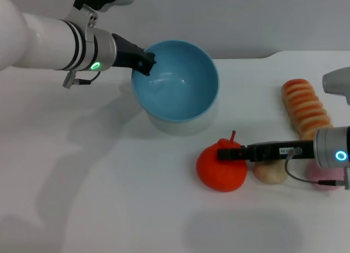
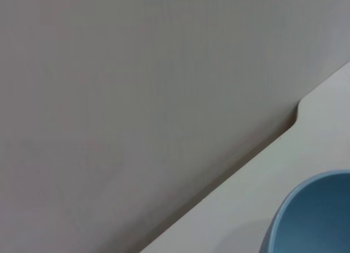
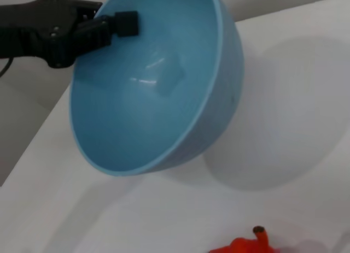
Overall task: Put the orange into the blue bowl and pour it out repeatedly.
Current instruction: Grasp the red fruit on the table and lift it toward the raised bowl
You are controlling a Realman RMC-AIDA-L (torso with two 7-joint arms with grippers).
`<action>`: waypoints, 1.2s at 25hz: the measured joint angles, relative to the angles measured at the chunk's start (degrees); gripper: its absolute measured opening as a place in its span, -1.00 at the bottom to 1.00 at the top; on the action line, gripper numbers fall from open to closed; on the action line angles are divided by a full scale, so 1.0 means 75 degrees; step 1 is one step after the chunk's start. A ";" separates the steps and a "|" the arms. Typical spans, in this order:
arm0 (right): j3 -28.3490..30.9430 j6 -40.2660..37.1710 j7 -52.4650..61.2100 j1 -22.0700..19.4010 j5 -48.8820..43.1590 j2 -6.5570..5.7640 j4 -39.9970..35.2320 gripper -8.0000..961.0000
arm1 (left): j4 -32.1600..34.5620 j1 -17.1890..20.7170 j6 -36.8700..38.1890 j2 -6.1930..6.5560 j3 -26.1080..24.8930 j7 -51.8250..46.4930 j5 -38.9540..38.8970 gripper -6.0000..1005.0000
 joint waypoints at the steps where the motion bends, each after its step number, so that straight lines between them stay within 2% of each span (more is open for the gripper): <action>1: -0.0038 -0.0007 -0.0008 -0.0008 0.0003 0.0002 0.0001 0.53 | -0.0009 -0.0004 -0.0015 -0.0003 0.0003 -0.0001 0.0005 -0.99; 6: -0.0102 -0.0049 -0.0162 -0.0123 0.0099 -0.0014 -0.0090 0.52 | -0.0021 0.0029 -0.0031 -0.0006 0.0011 -0.0012 -0.0003 -0.99; 9: -0.0105 -0.0056 -0.0236 -0.0156 0.0143 -0.0015 -0.0143 0.10 | -0.0060 0.0037 -0.0031 -0.0007 0.0039 -0.0014 -0.0027 -0.99; 14: -0.0094 -0.0178 -0.0603 -0.0158 0.0317 -0.0008 -0.0148 -0.40 | -0.0103 0.0038 -0.0031 -0.0007 0.0079 -0.0015 -0.0041 -0.99; 20: -0.0034 -0.0799 -0.1194 -0.0298 0.1081 -0.0025 -0.0368 -0.56 | -0.0111 0.0038 -0.0033 -0.0007 0.0083 -0.0015 -0.0045 -0.99; 24: -0.0033 -0.1738 -0.1311 -0.0521 0.1565 -0.0036 -0.1247 -0.66 | -0.0122 0.0037 -0.0033 -0.0006 0.0092 -0.0015 -0.0009 -0.99; 30: 0.0050 -0.3043 -0.1176 -0.1137 0.2723 -0.0050 -0.3694 -0.77 | -0.0244 0.0004 0.0010 0.0008 0.0194 0.0023 -0.0006 -0.99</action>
